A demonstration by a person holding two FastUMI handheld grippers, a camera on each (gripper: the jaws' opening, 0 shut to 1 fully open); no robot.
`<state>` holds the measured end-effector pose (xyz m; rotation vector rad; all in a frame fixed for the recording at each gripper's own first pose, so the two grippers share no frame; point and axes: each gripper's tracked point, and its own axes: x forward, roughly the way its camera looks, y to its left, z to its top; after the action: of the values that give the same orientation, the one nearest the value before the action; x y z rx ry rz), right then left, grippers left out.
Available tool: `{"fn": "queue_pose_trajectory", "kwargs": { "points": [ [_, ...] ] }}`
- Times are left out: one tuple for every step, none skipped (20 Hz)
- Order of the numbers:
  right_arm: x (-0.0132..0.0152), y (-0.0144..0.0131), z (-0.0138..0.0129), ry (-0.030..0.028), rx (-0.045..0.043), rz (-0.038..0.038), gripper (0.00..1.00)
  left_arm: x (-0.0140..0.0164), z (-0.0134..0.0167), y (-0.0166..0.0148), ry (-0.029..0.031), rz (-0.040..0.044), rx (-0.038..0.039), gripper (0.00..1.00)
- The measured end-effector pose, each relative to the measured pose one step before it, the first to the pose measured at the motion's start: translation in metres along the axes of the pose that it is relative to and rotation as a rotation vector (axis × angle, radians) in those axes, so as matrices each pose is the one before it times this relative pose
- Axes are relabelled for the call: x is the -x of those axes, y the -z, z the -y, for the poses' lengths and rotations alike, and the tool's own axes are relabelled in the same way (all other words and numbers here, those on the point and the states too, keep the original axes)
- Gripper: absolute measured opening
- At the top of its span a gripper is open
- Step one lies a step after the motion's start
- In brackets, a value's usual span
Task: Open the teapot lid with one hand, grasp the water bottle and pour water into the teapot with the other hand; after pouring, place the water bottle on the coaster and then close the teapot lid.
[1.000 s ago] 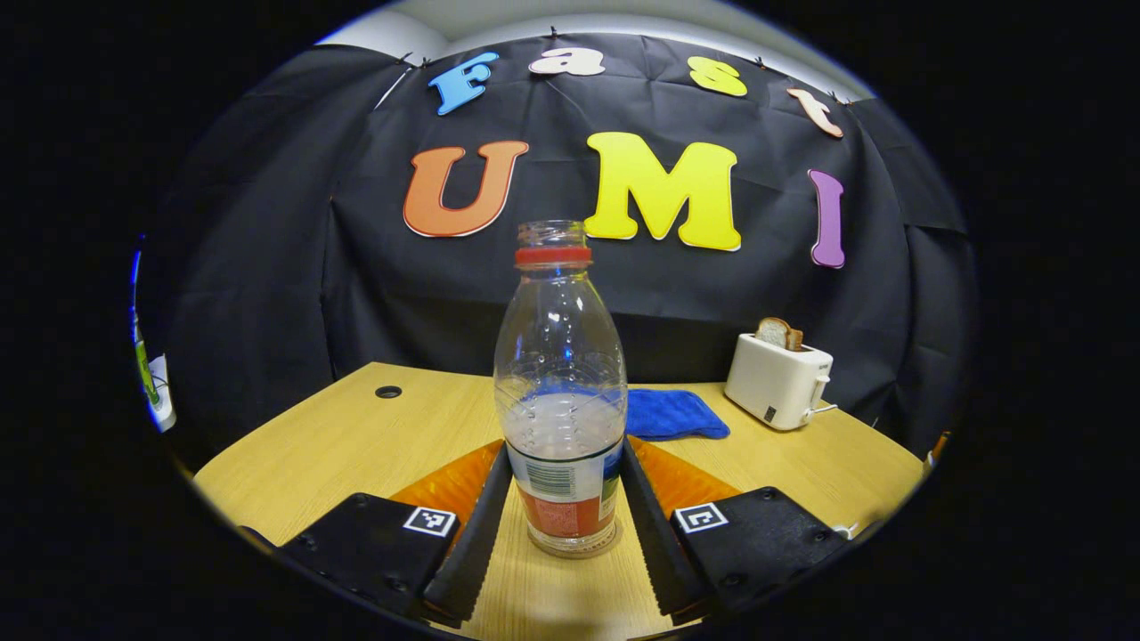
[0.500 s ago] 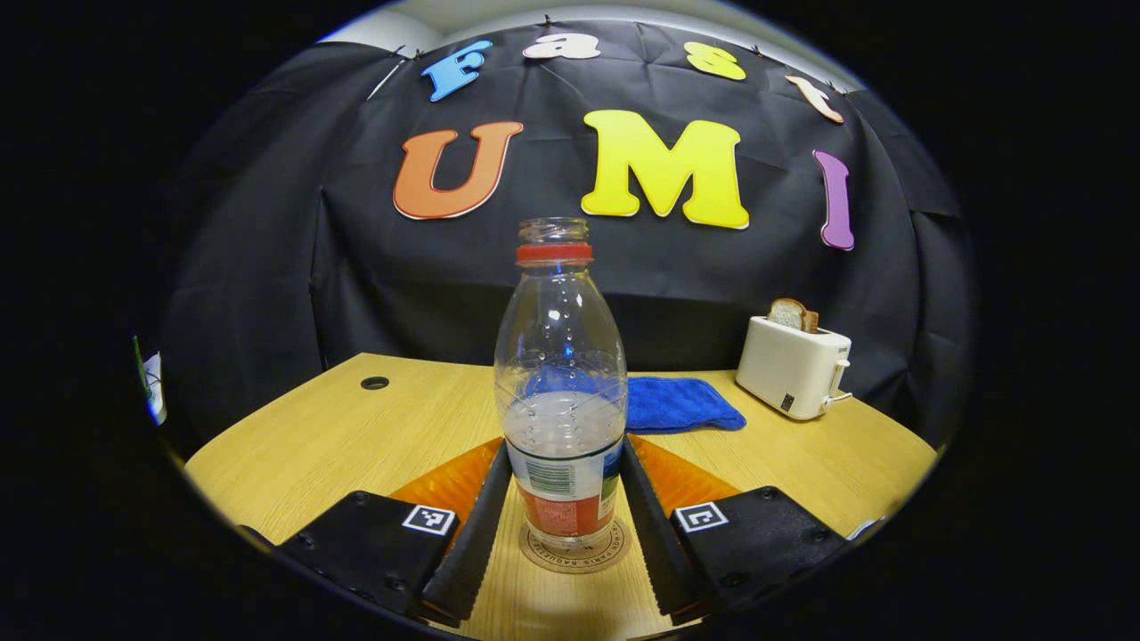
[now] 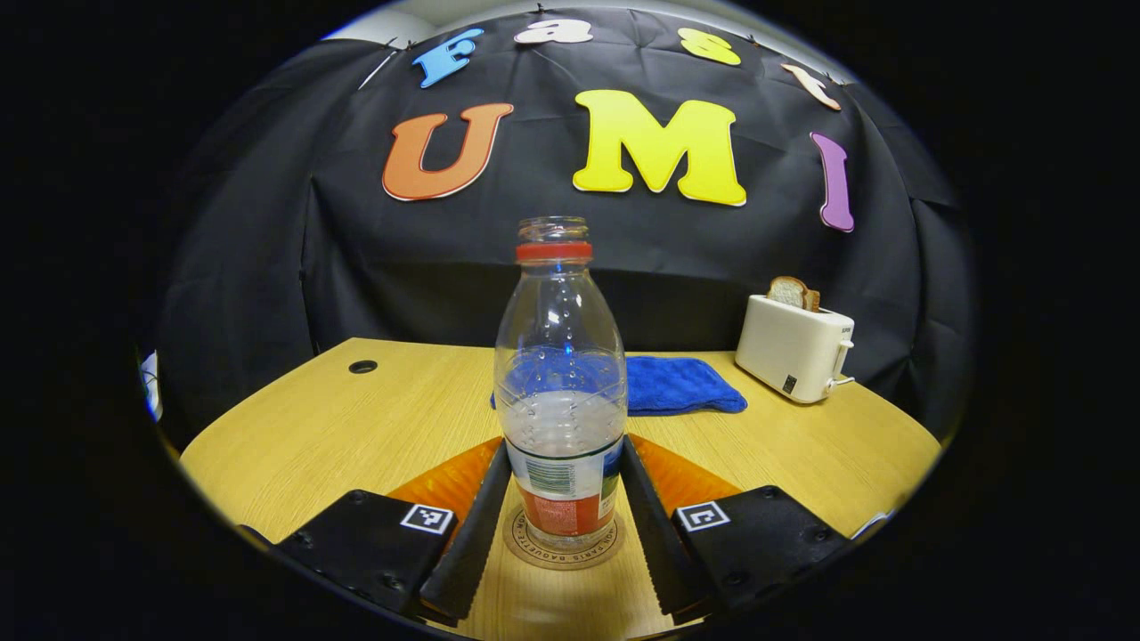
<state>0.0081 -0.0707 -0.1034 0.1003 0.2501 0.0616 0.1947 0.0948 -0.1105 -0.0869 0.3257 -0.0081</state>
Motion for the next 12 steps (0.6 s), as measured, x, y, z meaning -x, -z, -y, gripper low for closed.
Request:
{"fn": "queue_pose_trajectory", "kwargs": {
  "points": [
    [0.00002, 0.0001, -0.00016, 0.00013, -0.00125, -0.00076, 0.0, -0.00137, -0.00025, 0.00099, -0.00302, -0.00038, -0.00155, 0.76],
    [0.00011, -0.00004, 0.00059, 0.00227, 0.00457, 0.00023, 0.0, 0.00012, -0.00083, -0.00065, -0.00615, 0.00326, -0.0037, 0.76],
    [-0.00001, 0.00039, 0.00053, 0.00101, 0.00121, 0.0007, 0.0, 0.00024, -0.00212, 0.00086, -0.00828, 0.0013, -0.0037, 0.76],
    [0.00021, -0.00072, -0.00025, -0.00058, -0.002, 0.00088, 0.0, 0.00023, -0.00013, 0.00019, -0.00036, -0.00025, 0.00102, 0.76],
    [-0.00008, -0.00008, 0.00007, 0.00112, -0.00049, 0.00048, 0.0, -0.00017, 0.00105, 0.00123, 0.00273, -0.00459, 0.00361, 0.77],
    [0.00001, -0.00005, -0.00002, 0.00057, 0.00014, 0.00109, 0.0, 0.00025, -0.00035, -0.00089, -0.00144, 0.00281, -0.00206, 0.77],
    [0.00047, 0.0, -0.00002, 0.00013, 0.00008, 0.00114, 0.0, -0.00046, -0.00074, 0.00044, -0.00423, 0.00013, -0.00607, 0.78],
    [-0.00002, -0.00015, 0.00006, 0.0004, 0.00093, 0.00075, 0.0, 0.00016, 0.00041, 0.00058, -0.00213, -0.00206, -0.00261, 0.79],
    [0.00012, 0.00014, -0.00023, -0.00078, 0.00047, 0.00098, 0.0, 0.00006, -0.0003, 0.00106, -0.00154, -0.005, -0.0031, 0.79],
    [0.00025, -0.00041, 0.00017, 0.0002, 0.00122, 0.00145, 0.0, 0.0002, -0.00004, 0.00007, -0.00153, -0.00367, -0.0005, 0.8],
    [0.00017, 0.00002, -0.00008, -0.00036, 0.00102, 0.00033, 0.0, -0.00002, 0.00076, -0.0004, 0.00303, -0.00024, 0.00046, 0.8],
    [0.00045, -0.0001, -0.00032, -0.00087, 0.00084, -0.00036, 0.0, -0.00027, 0.00073, 0.00073, -0.0008, -0.0024, 0.00034, 0.8]
  ]
}}
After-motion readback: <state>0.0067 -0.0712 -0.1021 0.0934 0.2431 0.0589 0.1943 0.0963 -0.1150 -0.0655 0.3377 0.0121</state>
